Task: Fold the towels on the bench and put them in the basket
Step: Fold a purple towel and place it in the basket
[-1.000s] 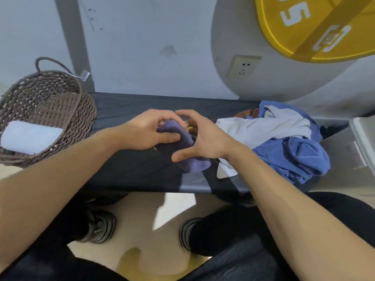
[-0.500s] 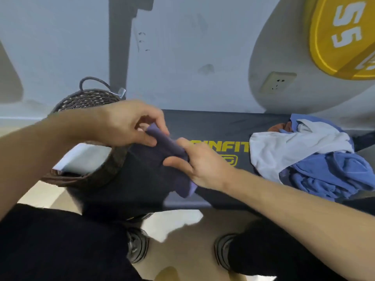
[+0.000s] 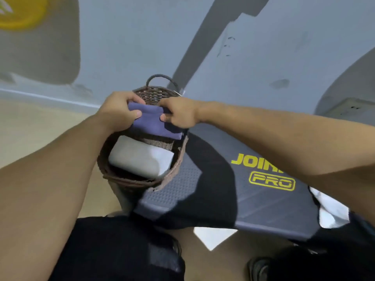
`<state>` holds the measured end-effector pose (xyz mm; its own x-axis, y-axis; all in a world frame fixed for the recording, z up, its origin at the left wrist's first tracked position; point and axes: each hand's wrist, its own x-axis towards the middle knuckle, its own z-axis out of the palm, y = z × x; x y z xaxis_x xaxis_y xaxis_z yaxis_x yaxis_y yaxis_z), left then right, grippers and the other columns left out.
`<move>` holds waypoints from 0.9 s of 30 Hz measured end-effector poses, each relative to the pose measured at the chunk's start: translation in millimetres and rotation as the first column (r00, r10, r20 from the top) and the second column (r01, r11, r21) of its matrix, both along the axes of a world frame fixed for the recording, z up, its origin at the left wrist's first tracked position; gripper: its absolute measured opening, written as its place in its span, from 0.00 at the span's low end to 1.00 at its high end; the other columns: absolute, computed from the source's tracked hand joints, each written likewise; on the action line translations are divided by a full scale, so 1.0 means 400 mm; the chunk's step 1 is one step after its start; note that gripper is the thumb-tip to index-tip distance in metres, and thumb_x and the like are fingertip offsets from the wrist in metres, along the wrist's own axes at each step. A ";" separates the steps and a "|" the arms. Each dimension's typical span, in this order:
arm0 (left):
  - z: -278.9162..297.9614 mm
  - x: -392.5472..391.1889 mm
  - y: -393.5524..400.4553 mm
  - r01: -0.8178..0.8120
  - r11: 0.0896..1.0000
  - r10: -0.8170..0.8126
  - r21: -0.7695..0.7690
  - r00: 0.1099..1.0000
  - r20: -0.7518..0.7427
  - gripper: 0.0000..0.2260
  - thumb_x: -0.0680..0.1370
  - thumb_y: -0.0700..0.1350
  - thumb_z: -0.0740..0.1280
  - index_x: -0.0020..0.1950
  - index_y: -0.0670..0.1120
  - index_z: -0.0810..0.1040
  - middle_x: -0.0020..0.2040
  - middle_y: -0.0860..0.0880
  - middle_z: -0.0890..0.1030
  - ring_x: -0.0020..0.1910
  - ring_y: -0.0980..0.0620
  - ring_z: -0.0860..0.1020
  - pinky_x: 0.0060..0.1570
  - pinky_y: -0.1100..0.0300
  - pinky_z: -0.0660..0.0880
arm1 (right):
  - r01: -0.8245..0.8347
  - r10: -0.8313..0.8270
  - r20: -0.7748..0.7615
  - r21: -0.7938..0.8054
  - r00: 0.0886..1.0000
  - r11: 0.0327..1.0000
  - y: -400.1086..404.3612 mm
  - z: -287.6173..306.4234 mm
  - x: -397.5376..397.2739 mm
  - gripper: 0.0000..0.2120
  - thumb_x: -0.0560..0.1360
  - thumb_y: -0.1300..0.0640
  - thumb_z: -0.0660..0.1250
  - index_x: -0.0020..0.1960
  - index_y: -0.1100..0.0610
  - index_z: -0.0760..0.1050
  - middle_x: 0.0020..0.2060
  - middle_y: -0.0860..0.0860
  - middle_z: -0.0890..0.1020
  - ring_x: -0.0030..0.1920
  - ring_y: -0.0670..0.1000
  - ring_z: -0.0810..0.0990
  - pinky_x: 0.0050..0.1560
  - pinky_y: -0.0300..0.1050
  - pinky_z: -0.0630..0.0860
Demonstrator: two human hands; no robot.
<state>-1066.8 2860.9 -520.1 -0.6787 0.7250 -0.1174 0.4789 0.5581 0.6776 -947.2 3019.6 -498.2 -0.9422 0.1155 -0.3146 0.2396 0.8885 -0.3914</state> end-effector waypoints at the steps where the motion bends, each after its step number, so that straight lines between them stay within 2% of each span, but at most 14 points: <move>1: -0.019 -0.011 0.000 -0.015 1.000 0.016 -0.025 1.000 0.027 0.11 0.75 0.34 0.67 0.54 0.45 0.81 0.50 0.43 0.82 0.46 0.48 0.77 0.49 0.60 0.72 | -0.004 0.004 0.028 0.015 1.000 1.000 -0.006 -0.014 -0.014 0.13 0.81 0.56 0.61 0.61 0.62 0.73 0.58 0.59 0.80 0.57 0.59 0.77 0.51 0.44 0.68; 4: -0.060 -0.026 -0.005 -0.009 0.993 0.022 -0.116 0.994 0.111 0.12 0.76 0.34 0.63 0.54 0.47 0.80 0.54 0.43 0.80 0.55 0.43 0.76 0.54 0.55 0.72 | -0.008 0.005 0.150 0.016 0.989 1.000 -0.029 -0.052 -0.046 0.13 0.80 0.56 0.61 0.60 0.62 0.74 0.57 0.58 0.80 0.55 0.59 0.77 0.51 0.45 0.71; 7: -0.086 -0.021 -0.009 0.014 0.983 0.015 -0.183 0.987 0.157 0.14 0.77 0.33 0.60 0.55 0.47 0.79 0.57 0.42 0.79 0.57 0.42 0.76 0.55 0.54 0.72 | -0.006 0.002 0.303 0.010 0.953 1.000 -0.049 -0.083 -0.065 0.13 0.79 0.56 0.60 0.57 0.64 0.76 0.51 0.57 0.80 0.48 0.57 0.77 0.44 0.44 0.70; 10: -0.105 -0.010 -0.008 0.043 0.965 0.002 -0.260 0.985 0.171 0.14 0.79 0.34 0.59 0.59 0.46 0.78 0.60 0.40 0.78 0.59 0.41 0.75 0.60 0.52 0.72 | 0.067 -0.043 0.416 -0.043 0.908 0.997 -0.052 -0.096 -0.078 0.13 0.78 0.58 0.60 0.58 0.64 0.76 0.49 0.56 0.79 0.45 0.56 0.75 0.38 0.44 0.71; 11: -0.111 -0.009 -0.009 0.064 0.956 -0.015 -0.286 0.985 0.173 0.14 0.79 0.34 0.59 0.60 0.45 0.77 0.60 0.39 0.78 0.60 0.40 0.75 0.60 0.51 0.72 | 0.102 -0.057 0.449 -0.076 0.892 0.992 -0.052 -0.099 -0.080 0.14 0.78 0.59 0.61 0.60 0.65 0.76 0.50 0.57 0.79 0.45 0.55 0.76 0.39 0.45 0.73; 13: -0.119 -0.011 -0.015 0.088 0.940 -0.034 -0.331 0.985 0.167 0.13 0.79 0.35 0.60 0.62 0.44 0.77 0.61 0.39 0.78 0.60 0.40 0.75 0.60 0.52 0.72 | 0.173 -0.070 0.510 -0.158 0.857 0.972 -0.055 -0.102 -0.082 0.16 0.80 0.60 0.63 0.64 0.67 0.74 0.56 0.59 0.80 0.51 0.57 0.80 0.50 0.49 0.79; 14: -0.121 -0.013 -0.019 0.090 0.933 -0.034 -0.350 0.986 0.163 0.13 0.80 0.36 0.61 0.62 0.44 0.77 0.62 0.40 0.78 0.61 0.41 0.75 0.60 0.53 0.71 | 0.185 -0.062 0.528 -0.184 0.847 0.965 -0.057 -0.105 -0.083 0.17 0.80 0.59 0.63 0.65 0.67 0.73 0.59 0.59 0.79 0.56 0.59 0.80 0.58 0.52 0.79; 16: -0.126 -0.017 -0.024 0.079 0.927 -0.025 -0.366 0.988 0.152 0.13 0.81 0.39 0.63 0.64 0.44 0.76 0.64 0.41 0.77 0.63 0.42 0.74 0.63 0.54 0.70 | 0.147 -0.024 0.554 -0.179 0.832 0.973 -0.062 -0.108 -0.085 0.19 0.81 0.57 0.63 0.68 0.67 0.71 0.64 0.59 0.77 0.62 0.60 0.78 0.64 0.54 0.75; 17: -0.128 -0.018 -0.025 0.071 0.927 -0.019 -0.369 0.990 0.141 0.13 0.81 0.40 0.63 0.65 0.44 0.75 0.65 0.41 0.77 0.64 0.42 0.74 0.64 0.54 0.70 | 0.097 -0.001 0.559 -0.142 0.829 0.985 -0.063 -0.109 -0.089 0.20 0.82 0.55 0.62 0.69 0.65 0.71 0.65 0.58 0.77 0.62 0.58 0.77 0.63 0.52 0.74; 19: -0.132 -0.014 -0.026 0.050 0.923 -0.008 -0.383 0.994 0.110 0.16 0.80 0.42 0.64 0.68 0.45 0.72 0.67 0.41 0.76 0.65 0.42 0.73 0.65 0.54 0.69 | -0.066 0.056 0.537 0.000 0.842 0.998 -0.064 -0.103 -0.097 0.22 0.82 0.49 0.61 0.68 0.64 0.72 0.62 0.56 0.77 0.55 0.56 0.76 0.53 0.45 0.71; 20: -0.136 -0.012 -0.026 0.036 0.921 0.001 -0.389 0.996 0.094 0.17 0.80 0.43 0.65 0.69 0.45 0.70 0.67 0.41 0.75 0.66 0.42 0.73 0.66 0.54 0.69 | -0.129 0.072 0.505 0.079 0.860 0.989 -0.062 -0.096 -0.098 0.22 0.81 0.47 0.63 0.66 0.63 0.74 0.58 0.56 0.79 0.51 0.56 0.75 0.49 0.44 0.69; 22: -0.144 -0.007 -0.025 0.013 0.919 0.016 -0.394 0.997 0.071 0.20 0.80 0.44 0.66 0.71 0.45 0.69 0.68 0.41 0.74 0.67 0.41 0.72 0.66 0.54 0.68 | -0.156 0.077 0.404 0.165 0.912 0.974 -0.051 -0.090 -0.100 0.23 0.75 0.45 0.71 0.60 0.62 0.79 0.49 0.55 0.81 0.46 0.57 0.76 0.45 0.43 0.69; 24: -0.143 -0.007 -0.024 0.007 0.917 0.016 -0.398 0.998 0.055 0.21 0.79 0.45 0.67 0.71 0.44 0.68 0.69 0.41 0.74 0.67 0.41 0.72 0.66 0.53 0.67 | -0.149 0.093 0.332 0.147 0.939 0.978 -0.043 -0.091 -0.093 0.23 0.70 0.46 0.76 0.56 0.60 0.81 0.47 0.54 0.83 0.48 0.57 0.79 0.46 0.44 0.74; 27: -0.114 -0.009 -0.013 0.014 0.924 0.000 -0.383 0.999 0.036 0.22 0.78 0.44 0.68 0.71 0.43 0.68 0.66 0.41 0.75 0.65 0.41 0.73 0.64 0.53 0.69 | -0.140 0.104 0.267 0.121 0.958 0.983 -0.042 -0.090 -0.064 0.20 0.70 0.47 0.77 0.56 0.59 0.81 0.49 0.55 0.84 0.50 0.58 0.80 0.49 0.44 0.76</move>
<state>-1070.5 2855.6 -565.8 -0.6644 0.6246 -0.4104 0.4635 0.7751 0.4294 -972.8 3002.9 -534.4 -0.8403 0.0641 -0.5383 0.2027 0.9581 -0.2023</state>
